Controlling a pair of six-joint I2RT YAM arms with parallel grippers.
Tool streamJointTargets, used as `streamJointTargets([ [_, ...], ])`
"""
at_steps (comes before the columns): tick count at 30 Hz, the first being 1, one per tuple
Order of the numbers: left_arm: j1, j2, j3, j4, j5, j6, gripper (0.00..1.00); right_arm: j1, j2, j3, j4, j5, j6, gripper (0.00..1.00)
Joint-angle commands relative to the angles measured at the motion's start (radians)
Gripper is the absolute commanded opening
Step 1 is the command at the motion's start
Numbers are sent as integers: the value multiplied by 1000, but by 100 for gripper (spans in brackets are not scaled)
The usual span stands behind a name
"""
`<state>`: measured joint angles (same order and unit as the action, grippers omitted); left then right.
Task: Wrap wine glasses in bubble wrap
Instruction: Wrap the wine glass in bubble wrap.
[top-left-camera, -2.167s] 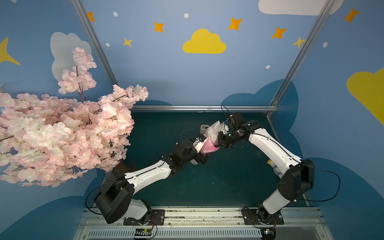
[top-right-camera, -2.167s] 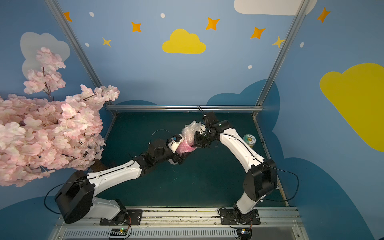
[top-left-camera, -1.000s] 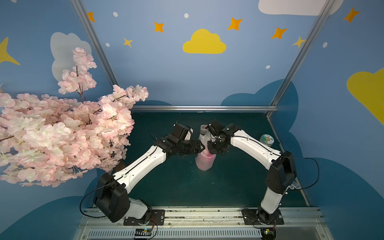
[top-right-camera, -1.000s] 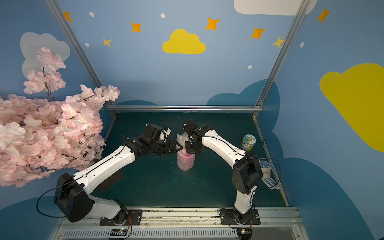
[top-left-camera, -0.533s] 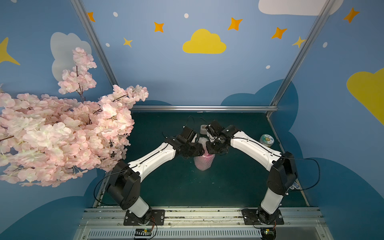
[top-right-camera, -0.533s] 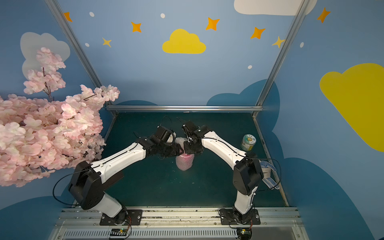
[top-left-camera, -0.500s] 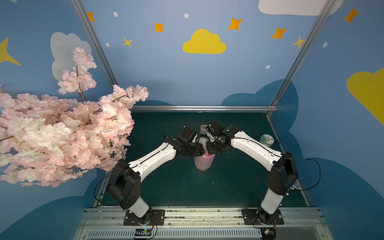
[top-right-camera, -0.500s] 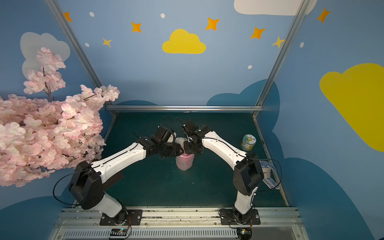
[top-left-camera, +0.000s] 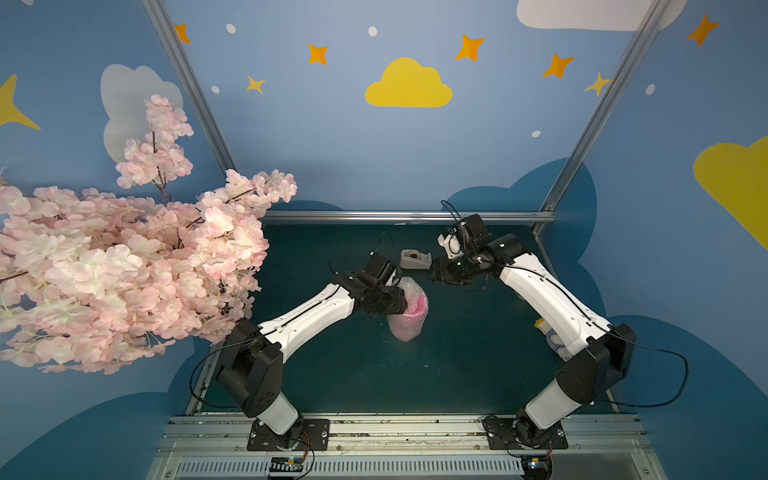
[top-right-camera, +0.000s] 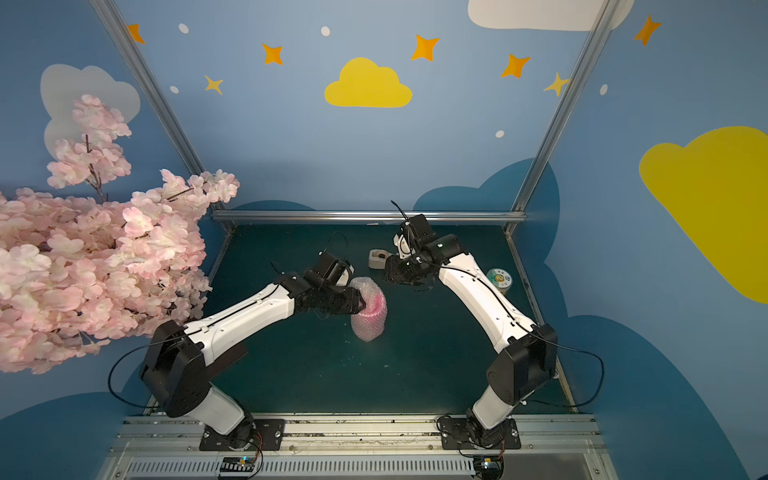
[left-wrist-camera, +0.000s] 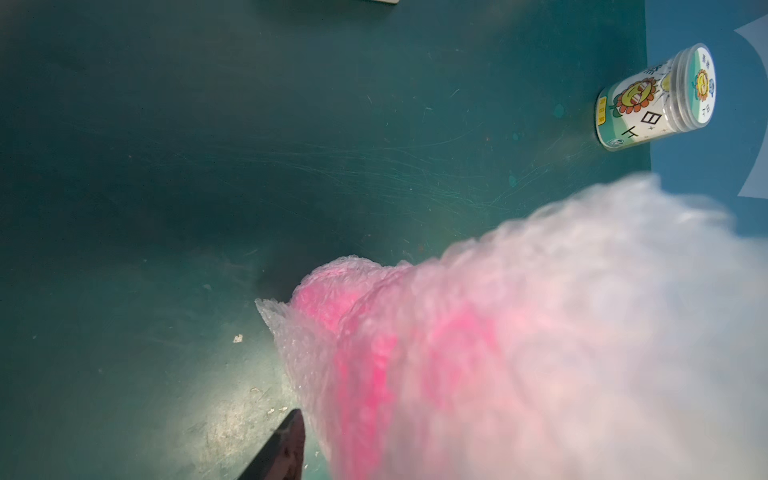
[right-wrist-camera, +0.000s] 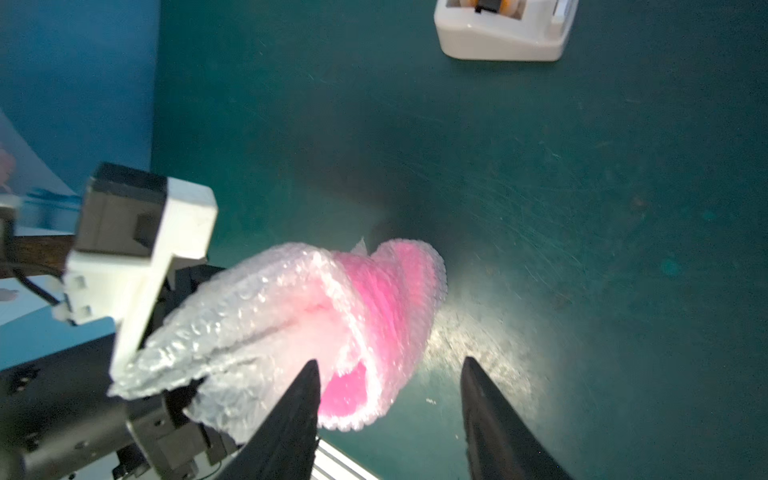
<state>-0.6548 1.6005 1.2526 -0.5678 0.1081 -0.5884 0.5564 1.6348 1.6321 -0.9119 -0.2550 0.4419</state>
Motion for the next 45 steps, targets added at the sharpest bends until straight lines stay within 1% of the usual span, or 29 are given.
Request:
streamJointTargets([
  [1, 4, 30, -35, -63, -50, 33, 58, 21, 43, -16, 117, -147, 35, 56],
  [5, 3, 23, -36, -72, -74, 44, 58, 67, 122, -12, 109, -163, 23, 56],
  [7, 7, 18, -35, -77, -84, 40, 58, 95, 166, 9, 41, -93, 0, 54],
  [9, 21, 9, -30, -81, -83, 28, 59, 120, 223, 51, -93, -29, -68, 51],
  [11, 38, 0, -27, -77, -69, 11, 60, 145, 239, 20, -138, 21, -94, 48],
  [12, 50, -5, -28, -66, -53, 5, 60, 158, 229, -18, -129, 45, -101, 47],
  [14, 69, -12, -28, -54, -22, 8, 61, 159, 208, -70, -108, 39, -97, 46],
  [16, 90, -19, -24, -43, 32, 13, 65, 159, 192, -105, -73, 59, -97, 46],
  [19, 118, -63, -17, -31, 118, -2, 73, 161, 234, -65, -98, 114, -105, 45],
  [20, 124, -87, -15, -27, 166, -17, 75, 162, 253, -50, -105, 125, -108, 45],
  [22, 130, -132, -24, -15, 200, -44, 76, 170, 274, -43, -96, 155, -106, 44],
  [25, 136, -184, -75, 53, 247, -96, 77, 172, 296, -29, -88, 160, -100, 44],
  [26, 138, -195, -94, 77, 255, -115, 79, 173, 300, -24, -90, 164, -99, 43],
  [29, 139, -181, -121, 128, 252, -143, 82, 173, 292, -18, -83, 158, -91, 44],
  [33, 116, -109, -93, 109, 212, -116, 81, 173, 282, 16, -99, 152, -96, 44],
  [34, 112, -90, -85, 97, 195, -108, 80, 172, 278, 28, -106, 152, -98, 44],
  [37, 102, -38, -74, 45, 139, -79, 71, 152, 256, 87, -150, 126, -105, 45],
  [38, 103, -27, -80, 38, 133, -70, 68, 143, 239, 99, -153, 109, -108, 46],
  [40, 98, -13, -89, 21, 86, -58, 64, 126, 212, 124, -163, 82, -111, 47],
  [42, 97, -10, -95, 2, 64, -41, 62, 105, 192, 149, -182, 50, -111, 49],
  [45, 88, 0, -77, -41, 22, 0, 60, 92, 175, 148, -149, -15, -112, 54],
])
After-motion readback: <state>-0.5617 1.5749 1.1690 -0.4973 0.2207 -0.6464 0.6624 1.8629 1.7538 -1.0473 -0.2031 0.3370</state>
